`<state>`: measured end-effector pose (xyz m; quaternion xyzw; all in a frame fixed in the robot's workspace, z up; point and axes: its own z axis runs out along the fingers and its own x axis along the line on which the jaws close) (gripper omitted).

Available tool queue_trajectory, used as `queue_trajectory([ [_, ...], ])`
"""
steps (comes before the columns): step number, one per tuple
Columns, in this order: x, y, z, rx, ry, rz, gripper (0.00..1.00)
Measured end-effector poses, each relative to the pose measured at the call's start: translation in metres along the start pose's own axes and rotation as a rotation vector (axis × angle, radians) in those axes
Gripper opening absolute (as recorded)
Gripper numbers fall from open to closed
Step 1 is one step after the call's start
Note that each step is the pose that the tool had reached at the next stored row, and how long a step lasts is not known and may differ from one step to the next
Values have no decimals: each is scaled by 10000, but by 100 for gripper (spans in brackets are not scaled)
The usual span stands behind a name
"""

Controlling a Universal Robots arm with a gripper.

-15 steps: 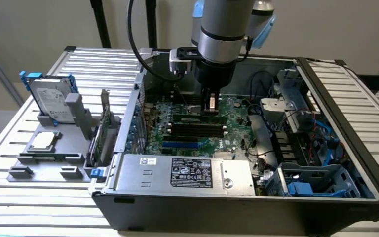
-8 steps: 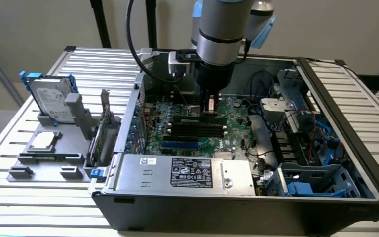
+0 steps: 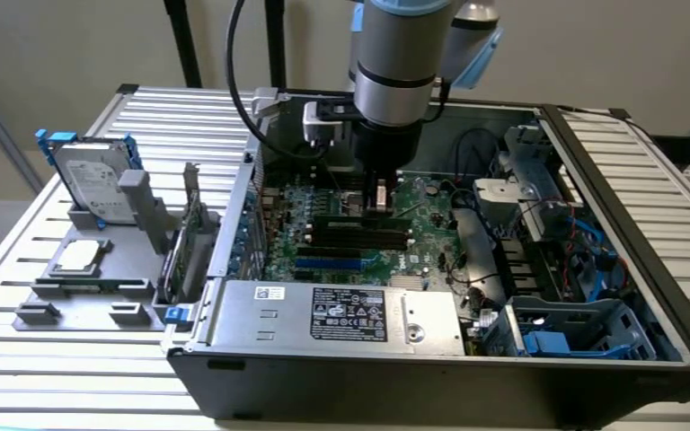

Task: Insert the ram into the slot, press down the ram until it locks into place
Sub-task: 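Insert the ram into the slot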

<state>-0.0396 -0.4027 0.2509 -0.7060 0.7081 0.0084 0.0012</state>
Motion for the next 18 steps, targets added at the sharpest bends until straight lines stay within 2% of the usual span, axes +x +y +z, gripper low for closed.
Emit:
queue_trajectory([
  [8, 0, 2, 34, 0, 90, -1, 13],
  [18, -4, 2, 101, 0, 144, 1, 13],
])
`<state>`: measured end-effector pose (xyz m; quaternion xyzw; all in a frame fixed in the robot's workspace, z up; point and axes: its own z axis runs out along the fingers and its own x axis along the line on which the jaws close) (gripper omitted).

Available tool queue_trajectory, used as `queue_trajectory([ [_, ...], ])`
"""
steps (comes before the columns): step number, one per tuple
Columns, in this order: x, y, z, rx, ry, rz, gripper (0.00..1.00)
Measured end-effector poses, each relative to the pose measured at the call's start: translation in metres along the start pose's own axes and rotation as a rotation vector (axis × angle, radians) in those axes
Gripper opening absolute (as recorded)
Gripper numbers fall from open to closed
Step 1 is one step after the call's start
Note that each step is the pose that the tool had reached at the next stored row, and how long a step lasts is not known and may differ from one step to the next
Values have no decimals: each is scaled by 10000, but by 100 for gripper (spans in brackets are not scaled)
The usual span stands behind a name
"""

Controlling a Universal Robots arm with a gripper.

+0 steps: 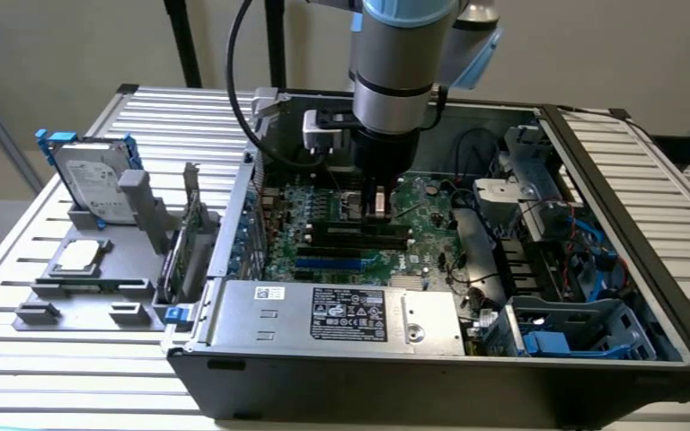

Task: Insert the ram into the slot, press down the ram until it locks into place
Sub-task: 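Insert the ram into the slot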

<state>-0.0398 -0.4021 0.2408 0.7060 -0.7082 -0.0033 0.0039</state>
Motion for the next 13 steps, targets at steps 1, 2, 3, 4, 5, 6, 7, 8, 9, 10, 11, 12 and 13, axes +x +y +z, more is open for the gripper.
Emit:
queue_trajectory([
  [1, -2, 0, 7, 0, 4, 0, 13],
  [2, -5, 0, 13, -1, 7, 0, 13],
  [3, -9, 0, 20, -1, 8, 0, 13],
  [4, -12, -1, 26, 0, 9, 0, 13],
  [5, -15, 0, 32, 0, 11, 0, 13],
  [6, -19, 0, 37, 0, 12, 0, 13],
  [7, -23, -1, 41, -1, 13, 1, 13],
  [8, -26, -1, 46, -3, 15, 1, 13],
  [9, -29, -1, 51, -8, 15, 2, 13],
  [10, -32, -1, 56, -12, 17, 4, 13],
  [11, -35, -1, 62, -19, 20, 6, 13],
  [12, -37, -1, 68, -27, 24, 9, 13],
  [13, -39, -1, 73, -35, 28, 13, 13],
])
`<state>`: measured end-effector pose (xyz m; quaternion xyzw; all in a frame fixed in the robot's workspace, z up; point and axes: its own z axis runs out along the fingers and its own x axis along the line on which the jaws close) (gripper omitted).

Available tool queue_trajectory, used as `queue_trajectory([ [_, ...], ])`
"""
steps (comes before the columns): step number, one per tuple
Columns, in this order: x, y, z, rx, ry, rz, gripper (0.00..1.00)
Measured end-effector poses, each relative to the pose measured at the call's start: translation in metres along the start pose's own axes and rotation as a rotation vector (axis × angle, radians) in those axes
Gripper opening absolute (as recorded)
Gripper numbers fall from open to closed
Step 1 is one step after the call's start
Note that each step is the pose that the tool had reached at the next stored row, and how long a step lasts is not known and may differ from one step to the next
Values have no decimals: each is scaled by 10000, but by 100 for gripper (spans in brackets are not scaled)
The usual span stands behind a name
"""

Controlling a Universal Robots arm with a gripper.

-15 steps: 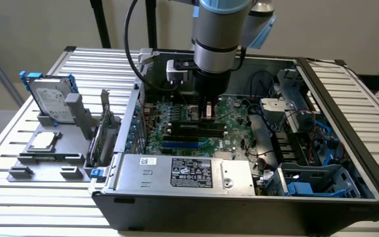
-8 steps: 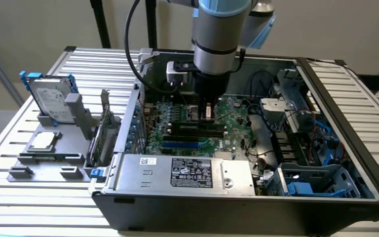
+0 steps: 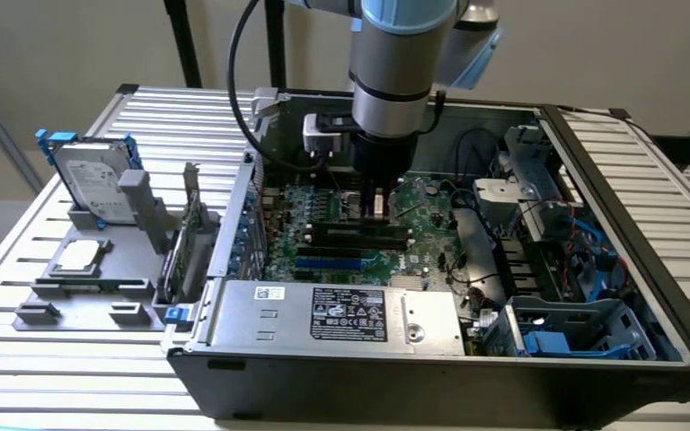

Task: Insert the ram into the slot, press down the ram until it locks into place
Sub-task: 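Insert the ram into the slot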

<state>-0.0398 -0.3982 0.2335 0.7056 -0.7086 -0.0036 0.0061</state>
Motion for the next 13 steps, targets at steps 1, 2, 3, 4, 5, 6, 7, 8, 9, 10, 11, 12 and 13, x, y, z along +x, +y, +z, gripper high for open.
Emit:
queue_trajectory([
  [1, -1, 0, 4, -10, 6, 3, 13],
  [2, -1, 0, 8, -19, 12, 6, 13],
  [3, -2, 1, 11, -26, 17, 8, 13],
  [4, -1, 0, 12, -32, 23, 9, 13],
  [5, -1, 0, 12, -34, 25, 11, 13],
  [6, -1, 0, 13, -34, 25, 16, 13],
  [7, -1, -1, 14, -34, 23, 24, 13],
  [8, -2, -4, 15, -33, 22, 35, 13],
  [9, -2, -6, 15, -33, 21, 50, 13],
  [10, -2, -9, 15, -33, 20, 69, 13],
  [11, -2, -11, 15, -33, 20, 85, 13],
  [12, -2, -13, 15, -33, 20, 96, 13],
  [13, -2, -14, 15, -33, 21, 102, 13],
])
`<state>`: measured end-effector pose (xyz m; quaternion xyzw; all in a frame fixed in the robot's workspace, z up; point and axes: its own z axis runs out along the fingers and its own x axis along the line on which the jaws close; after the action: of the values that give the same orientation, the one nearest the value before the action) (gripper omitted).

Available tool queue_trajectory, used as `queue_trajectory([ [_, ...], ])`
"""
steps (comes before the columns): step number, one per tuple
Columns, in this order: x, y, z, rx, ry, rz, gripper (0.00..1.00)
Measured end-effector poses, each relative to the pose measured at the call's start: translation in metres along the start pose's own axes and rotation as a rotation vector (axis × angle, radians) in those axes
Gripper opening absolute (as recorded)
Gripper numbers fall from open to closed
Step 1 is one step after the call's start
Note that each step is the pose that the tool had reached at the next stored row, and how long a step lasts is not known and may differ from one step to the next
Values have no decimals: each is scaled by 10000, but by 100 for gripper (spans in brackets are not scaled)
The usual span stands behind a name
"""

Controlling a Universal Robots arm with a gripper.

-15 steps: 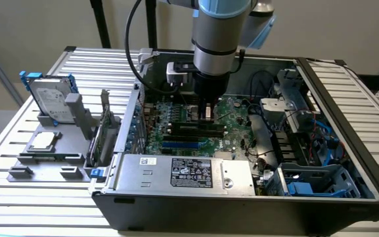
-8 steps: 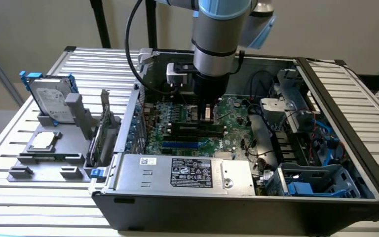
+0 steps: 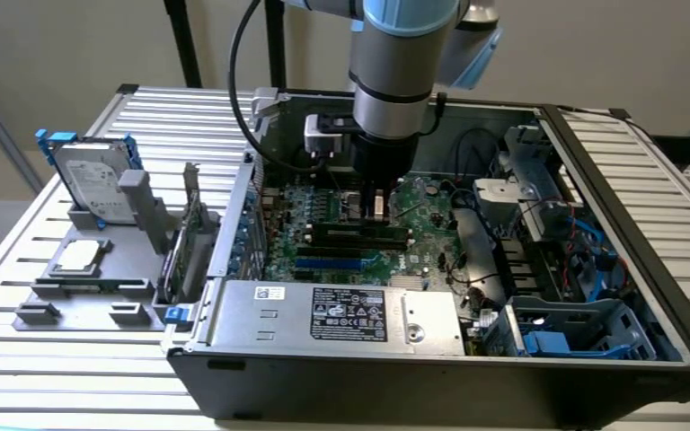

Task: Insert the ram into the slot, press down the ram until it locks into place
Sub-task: 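Insert the ram into the slot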

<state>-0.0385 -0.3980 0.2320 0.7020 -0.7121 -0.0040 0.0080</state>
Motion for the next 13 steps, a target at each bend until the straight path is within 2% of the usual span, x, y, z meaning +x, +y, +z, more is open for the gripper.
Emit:
queue_trajectory([
  [6, 0, -1, 0, 0, 15, -1, 13],
  [13, 0, -1, 6, 1, 69, 1, 13],
])
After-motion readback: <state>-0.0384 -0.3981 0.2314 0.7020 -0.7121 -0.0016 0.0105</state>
